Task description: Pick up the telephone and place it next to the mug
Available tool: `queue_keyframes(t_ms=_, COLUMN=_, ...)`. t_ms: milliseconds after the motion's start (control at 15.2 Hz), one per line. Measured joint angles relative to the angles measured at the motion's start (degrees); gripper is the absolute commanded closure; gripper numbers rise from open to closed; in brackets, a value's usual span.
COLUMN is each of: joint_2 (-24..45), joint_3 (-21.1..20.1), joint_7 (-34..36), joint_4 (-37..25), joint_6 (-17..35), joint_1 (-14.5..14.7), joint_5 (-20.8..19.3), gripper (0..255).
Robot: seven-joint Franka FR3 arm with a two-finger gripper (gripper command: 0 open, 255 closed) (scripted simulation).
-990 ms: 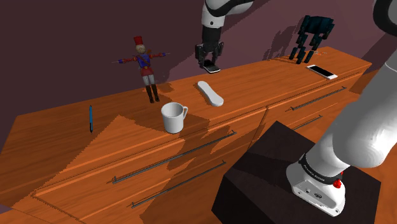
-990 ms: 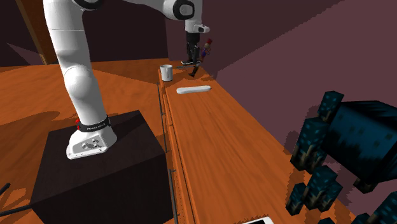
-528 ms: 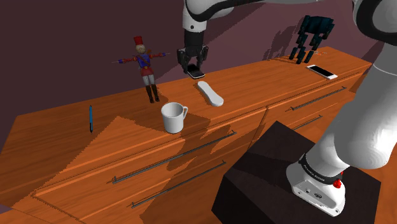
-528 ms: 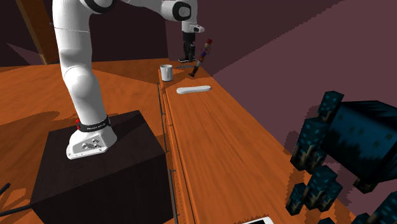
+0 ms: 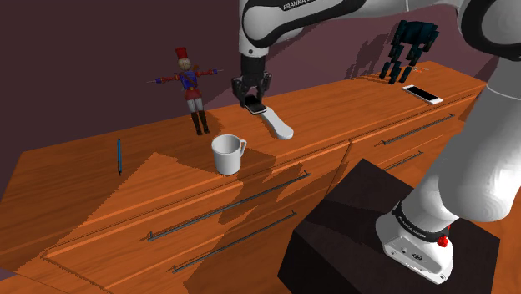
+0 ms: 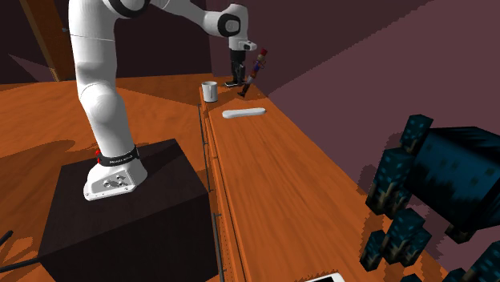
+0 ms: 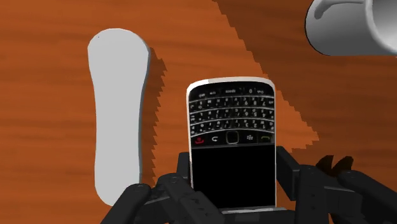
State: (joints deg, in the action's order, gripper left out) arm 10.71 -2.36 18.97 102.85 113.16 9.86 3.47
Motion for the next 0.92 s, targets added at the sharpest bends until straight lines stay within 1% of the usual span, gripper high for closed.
queue_keyframes(t_ms=924, joint_2=3.53, joint_3=0.0, joint_7=-0.6, joint_4=6.05, joint_6=9.56, joint_1=0.03, joint_5=0.16, gripper=255)
